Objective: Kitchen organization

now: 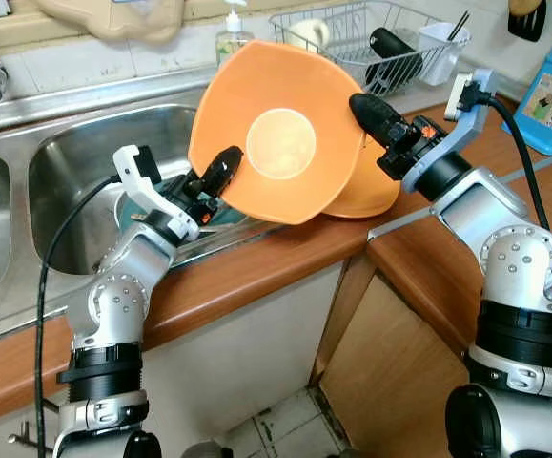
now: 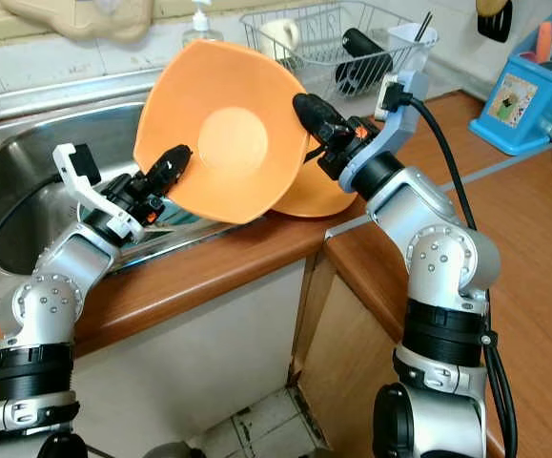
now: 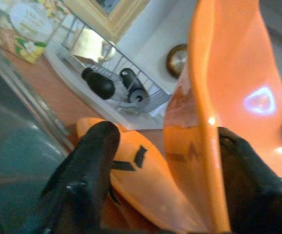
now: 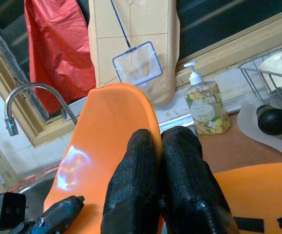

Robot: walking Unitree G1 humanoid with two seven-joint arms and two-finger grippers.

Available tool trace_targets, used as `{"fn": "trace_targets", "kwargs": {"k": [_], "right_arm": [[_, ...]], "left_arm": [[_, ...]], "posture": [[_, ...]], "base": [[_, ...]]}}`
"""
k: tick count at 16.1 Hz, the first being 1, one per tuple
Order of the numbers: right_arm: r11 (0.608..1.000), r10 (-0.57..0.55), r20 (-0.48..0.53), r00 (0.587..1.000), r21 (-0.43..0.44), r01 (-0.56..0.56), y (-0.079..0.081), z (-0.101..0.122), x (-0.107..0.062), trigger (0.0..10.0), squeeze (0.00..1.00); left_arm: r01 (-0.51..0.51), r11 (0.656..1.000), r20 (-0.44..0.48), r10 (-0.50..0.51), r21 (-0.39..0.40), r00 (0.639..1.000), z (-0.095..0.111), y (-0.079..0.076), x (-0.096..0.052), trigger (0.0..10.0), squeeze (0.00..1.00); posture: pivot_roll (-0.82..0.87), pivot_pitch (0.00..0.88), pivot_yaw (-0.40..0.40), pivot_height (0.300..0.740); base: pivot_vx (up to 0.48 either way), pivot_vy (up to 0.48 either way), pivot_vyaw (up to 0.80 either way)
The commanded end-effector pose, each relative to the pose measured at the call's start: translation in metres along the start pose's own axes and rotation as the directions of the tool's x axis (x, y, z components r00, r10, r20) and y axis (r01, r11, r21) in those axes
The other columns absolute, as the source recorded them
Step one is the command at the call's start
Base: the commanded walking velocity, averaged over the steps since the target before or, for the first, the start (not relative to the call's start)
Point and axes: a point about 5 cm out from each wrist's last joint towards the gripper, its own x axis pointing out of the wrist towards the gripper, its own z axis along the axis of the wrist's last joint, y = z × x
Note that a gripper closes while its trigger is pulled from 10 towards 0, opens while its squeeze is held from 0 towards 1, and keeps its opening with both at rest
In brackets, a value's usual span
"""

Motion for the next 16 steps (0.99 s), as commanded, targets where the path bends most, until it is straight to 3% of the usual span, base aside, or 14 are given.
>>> {"fn": "trace_targets", "kwargs": {"k": [1, 7, 16], "right_arm": [[1.0, 0.024, 0.056, 0.998, 0.002, -0.024, 0.004, 0.009, -0.002, 0.0, 0.0], [0.998, 0.062, 0.043, 0.997, -0.021, -0.061, 0.011, 0.007, -0.002, 0.0, 0.0], [0.994, 0.095, 0.01, 0.995, -0.063, -0.094, 0.017, 0.004, 0.0, 0.0, 0.0]], "left_arm": [[0.028, 0.999, 0.016, -0.028, -0.015, 0.999, 0.005, -0.006, 0.001, 0.0, 0.0], [0.006, 0.997, -0.023, -0.008, -0.072, 1.0, -0.002, -0.003, 0.002, 0.0, 0.0], [-0.016, 0.997, -0.046, 0.012, -0.076, 0.999, -0.004, -0.002, 0.001, 0.0, 0.0]], "posture": [[-0.1, 0.0, 0.033, 0.74], [-0.1, 0.0, 0.036, 0.74], [-0.1, 0.0, 0.038, 0.74]], "base": [[0.0, 0.0, 0.0], [0.0, 0.0, 0.0], [0.0, 0.0, 0.0]]}}
